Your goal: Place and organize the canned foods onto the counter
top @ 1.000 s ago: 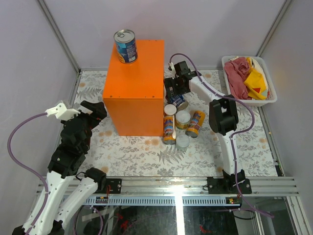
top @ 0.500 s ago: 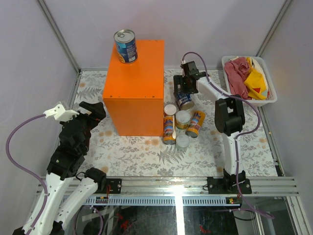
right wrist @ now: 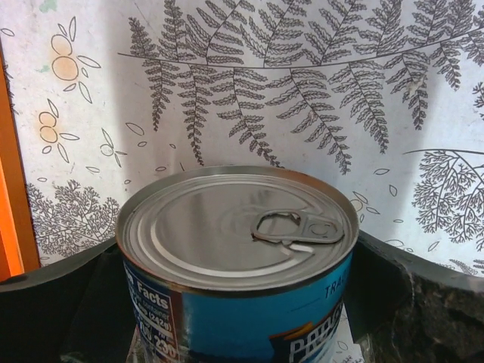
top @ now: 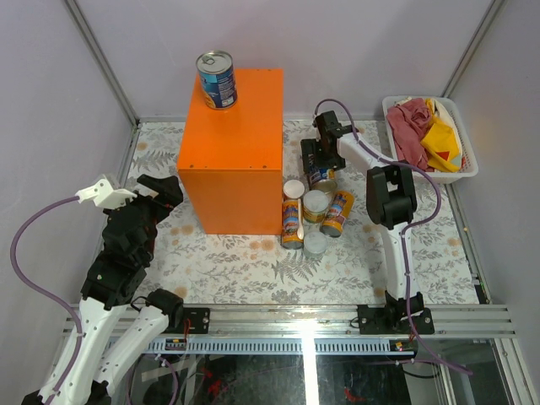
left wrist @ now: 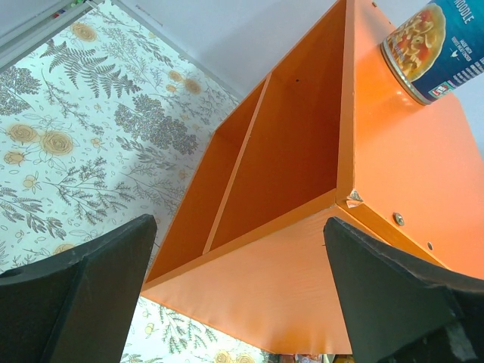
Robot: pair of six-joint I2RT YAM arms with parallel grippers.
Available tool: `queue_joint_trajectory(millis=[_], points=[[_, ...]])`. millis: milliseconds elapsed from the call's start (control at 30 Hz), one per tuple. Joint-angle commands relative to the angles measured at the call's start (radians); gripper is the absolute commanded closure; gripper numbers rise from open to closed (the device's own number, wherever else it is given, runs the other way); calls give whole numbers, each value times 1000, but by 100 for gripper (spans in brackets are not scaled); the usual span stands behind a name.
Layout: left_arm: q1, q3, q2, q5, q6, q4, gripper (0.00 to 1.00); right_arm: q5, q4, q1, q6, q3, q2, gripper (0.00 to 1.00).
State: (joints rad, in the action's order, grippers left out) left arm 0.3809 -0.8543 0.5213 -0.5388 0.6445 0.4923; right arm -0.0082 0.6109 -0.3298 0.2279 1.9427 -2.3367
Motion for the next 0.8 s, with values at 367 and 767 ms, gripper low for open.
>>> queue_joint_trajectory(millis=[367,767], points=[[4,-13,2,11,-8,-28,7,73,34,11,-36,41,57,92],[4,-13,-10,14,-12,-31,7,117,-143,11,-24,-10,271,100]])
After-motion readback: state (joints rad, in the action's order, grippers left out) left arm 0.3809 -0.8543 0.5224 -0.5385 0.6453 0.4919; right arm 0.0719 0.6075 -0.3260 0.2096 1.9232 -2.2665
